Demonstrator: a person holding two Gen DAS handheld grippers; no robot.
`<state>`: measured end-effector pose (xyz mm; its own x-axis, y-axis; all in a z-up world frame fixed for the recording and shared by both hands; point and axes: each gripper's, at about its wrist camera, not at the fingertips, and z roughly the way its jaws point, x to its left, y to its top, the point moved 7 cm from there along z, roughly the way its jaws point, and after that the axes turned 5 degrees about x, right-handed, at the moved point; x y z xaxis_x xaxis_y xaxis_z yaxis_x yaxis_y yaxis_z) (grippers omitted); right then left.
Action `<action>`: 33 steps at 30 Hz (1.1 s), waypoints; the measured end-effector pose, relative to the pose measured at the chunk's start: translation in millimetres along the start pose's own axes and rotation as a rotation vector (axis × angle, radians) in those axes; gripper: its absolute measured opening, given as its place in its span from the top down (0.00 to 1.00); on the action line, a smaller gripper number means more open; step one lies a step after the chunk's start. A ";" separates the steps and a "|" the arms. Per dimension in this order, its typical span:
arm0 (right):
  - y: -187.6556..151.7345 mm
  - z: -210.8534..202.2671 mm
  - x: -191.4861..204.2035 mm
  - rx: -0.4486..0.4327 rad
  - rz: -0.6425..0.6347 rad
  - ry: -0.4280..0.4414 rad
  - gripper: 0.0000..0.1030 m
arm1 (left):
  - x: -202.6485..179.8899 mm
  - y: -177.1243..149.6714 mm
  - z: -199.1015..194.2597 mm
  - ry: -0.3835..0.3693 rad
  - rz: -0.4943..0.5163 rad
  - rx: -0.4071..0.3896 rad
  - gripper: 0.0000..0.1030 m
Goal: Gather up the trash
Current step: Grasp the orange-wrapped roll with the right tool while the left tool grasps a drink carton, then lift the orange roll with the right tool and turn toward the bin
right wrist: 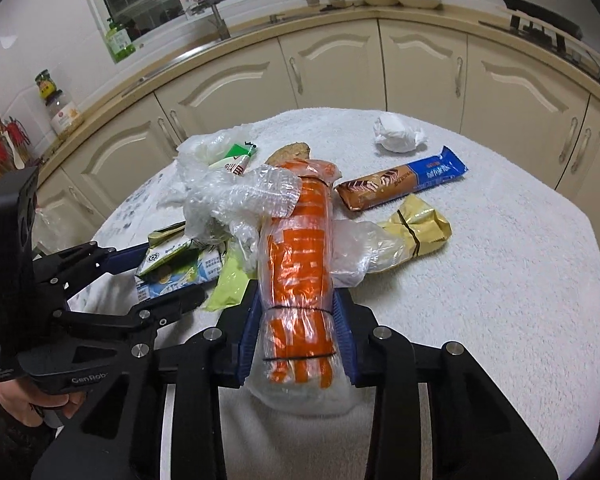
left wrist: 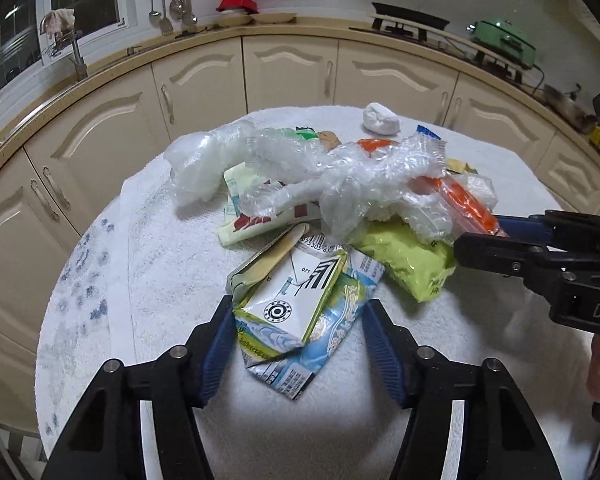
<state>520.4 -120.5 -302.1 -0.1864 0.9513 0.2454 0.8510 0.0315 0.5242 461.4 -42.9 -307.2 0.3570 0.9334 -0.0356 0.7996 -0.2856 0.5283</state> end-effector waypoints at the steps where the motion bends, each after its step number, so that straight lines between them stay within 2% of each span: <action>1: -2.6 -1.4 1.6 0.000 0.001 0.000 0.66 | 0.0 -1.9 -0.4 -0.002 0.004 -0.002 0.44; 3: -8.2 -4.1 1.7 0.005 0.004 0.005 0.66 | -3.0 -0.4 1.8 0.001 0.014 -0.003 0.43; 5: -9.1 -4.8 0.4 0.006 -0.002 0.003 0.65 | -3.2 6.5 9.6 0.023 0.009 0.009 0.28; 6: -7.4 -4.6 0.6 0.006 -0.001 0.002 0.65 | -6.5 7.4 11.1 0.041 0.009 0.011 0.13; 7: -5.4 -4.4 1.3 0.005 -0.001 0.000 0.65 | -5.1 14.1 15.0 0.044 0.015 0.003 0.10; 8: -4.0 -4.5 1.3 0.003 -0.001 -0.002 0.65 | -5.6 14.9 15.6 0.029 0.019 0.003 0.10; 9: 0.0 -4.0 1.6 -0.001 0.000 -0.003 0.64 | -6.6 19.9 21.5 0.016 0.023 0.011 0.14; 10: 3.2 -2.9 1.6 -0.003 0.003 0.001 0.64 | -9.9 20.6 25.4 0.013 0.027 0.018 0.23; 14: 17.0 11.3 1.9 0.015 0.018 0.016 0.63 | -12.2 30.1 37.0 0.010 0.030 0.019 0.26; 18: 14.2 14.2 3.3 0.006 0.009 0.016 0.69 | -11.6 17.7 31.5 -0.001 0.011 0.009 0.31; 21: 1.0 -1.8 2.3 -0.032 0.025 0.041 0.69 | -11.7 5.9 25.4 -0.006 -0.010 -0.004 0.32; 28: -42.4 -32.2 1.1 -0.047 0.076 0.105 0.69 | -12.7 -15.2 -0.6 -0.011 -0.053 -0.064 0.34; 33: -64.7 -49.4 8.7 -0.043 0.057 0.096 0.67 | -13.5 -26.0 -1.7 0.000 -0.041 -0.077 0.34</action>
<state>439.5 -129.4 -293.5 -0.1865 0.9175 0.3512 0.8401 -0.0364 0.5412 434.9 -47.7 -318.9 0.3251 0.9439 -0.0586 0.7740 -0.2300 0.5899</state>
